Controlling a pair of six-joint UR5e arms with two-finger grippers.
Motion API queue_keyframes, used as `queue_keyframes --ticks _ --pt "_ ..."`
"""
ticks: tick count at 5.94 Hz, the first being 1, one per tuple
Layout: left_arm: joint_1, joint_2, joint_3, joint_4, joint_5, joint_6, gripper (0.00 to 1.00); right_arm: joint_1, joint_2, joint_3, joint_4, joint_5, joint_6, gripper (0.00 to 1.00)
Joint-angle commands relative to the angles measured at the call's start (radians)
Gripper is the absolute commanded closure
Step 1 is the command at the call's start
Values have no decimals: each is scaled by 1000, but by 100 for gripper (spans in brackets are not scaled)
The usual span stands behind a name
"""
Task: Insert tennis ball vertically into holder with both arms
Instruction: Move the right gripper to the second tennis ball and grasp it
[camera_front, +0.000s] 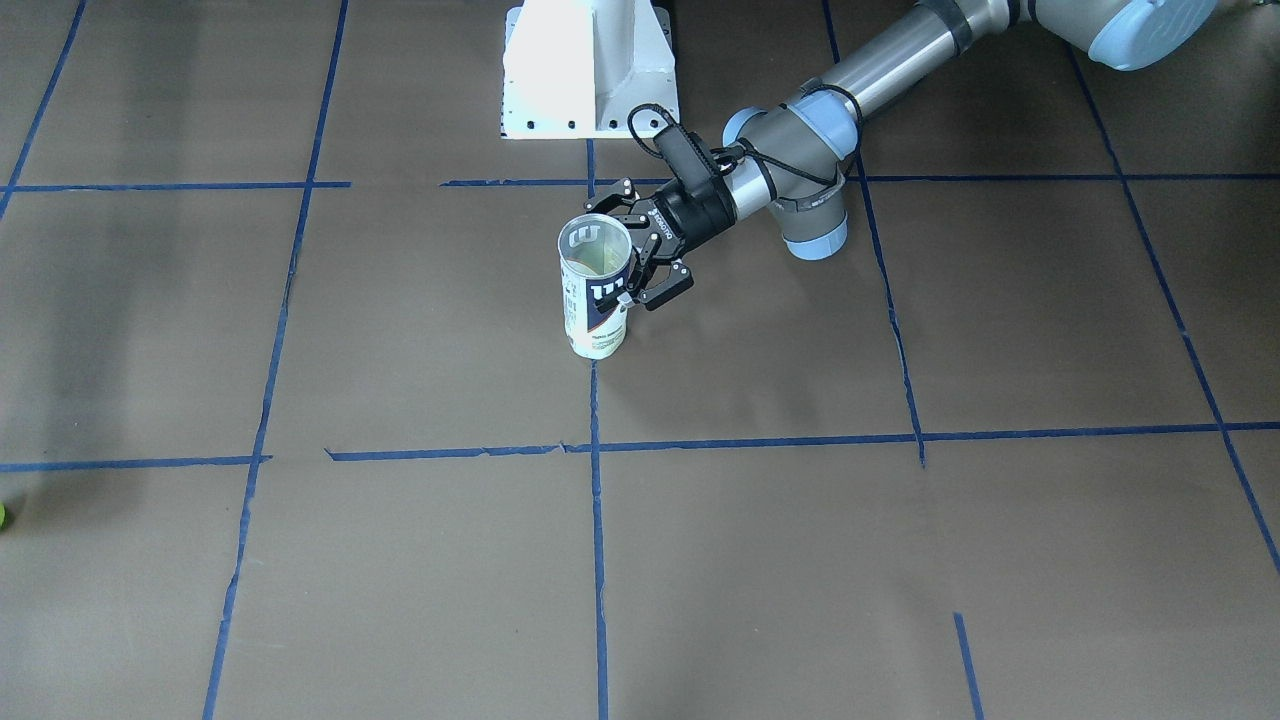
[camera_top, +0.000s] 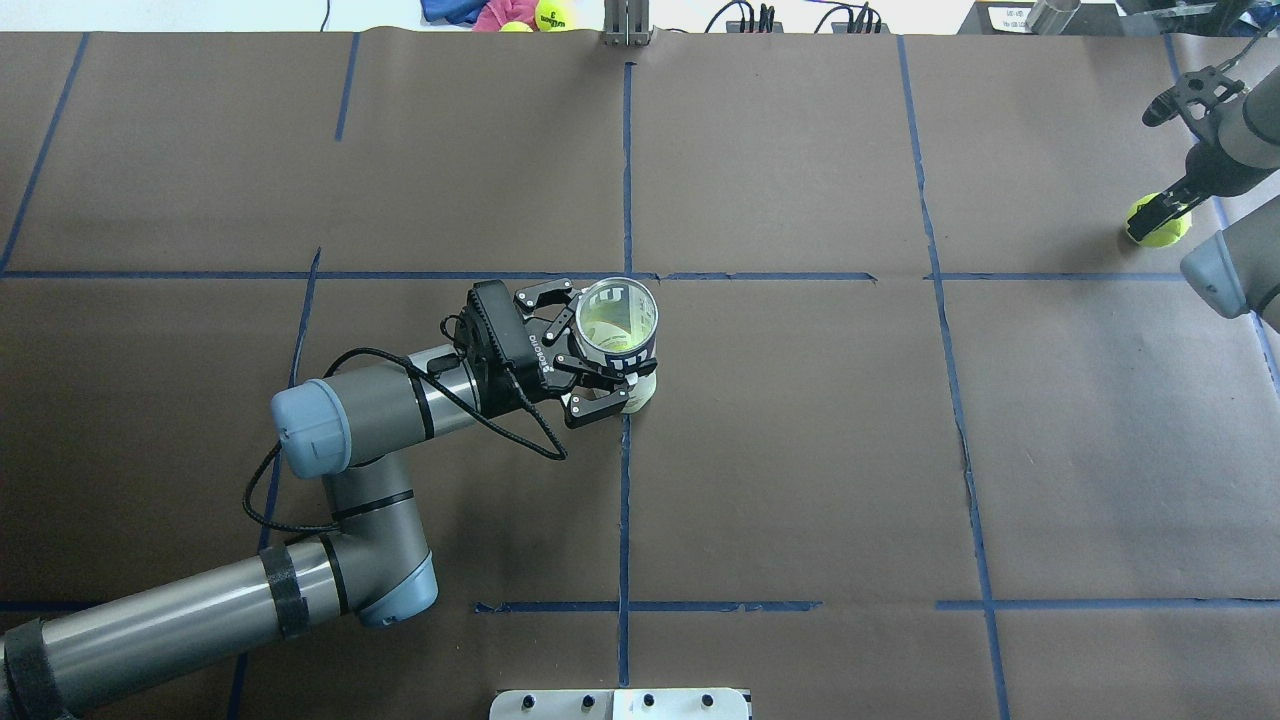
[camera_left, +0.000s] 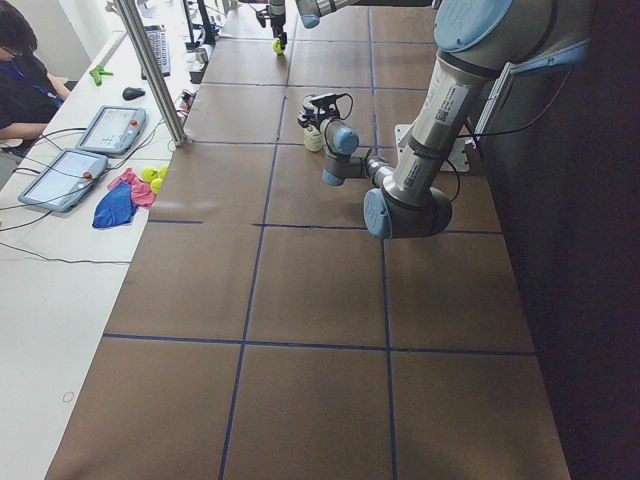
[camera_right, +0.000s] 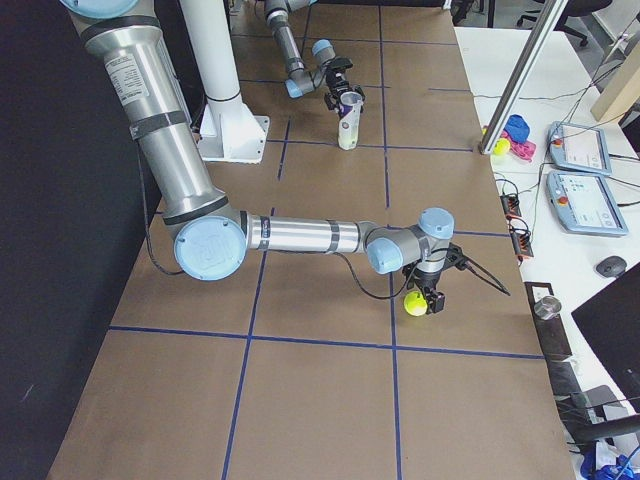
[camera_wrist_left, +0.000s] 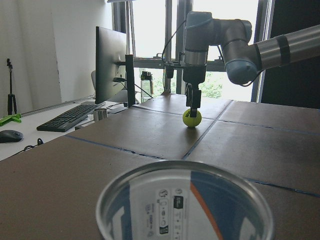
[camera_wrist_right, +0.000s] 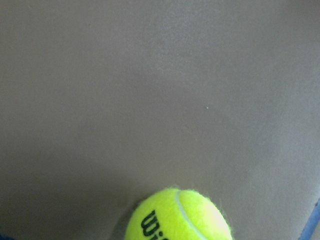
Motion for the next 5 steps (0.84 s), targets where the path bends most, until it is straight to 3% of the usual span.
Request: queue_keyframes --ticks 1,2,3,5 --pt "0 0 0 0 0 0 13 -21 -3 -1 -2 -27 0 24" --pt "2 0 0 0 0 0 13 -23 3 3 0 -29 -4 79" --pt "2 0 0 0 0 0 13 -18 12 40 -8 -20 11 90" --pt "2 0 2 2 0 0 13 11 15 200 -75 69 110 93"
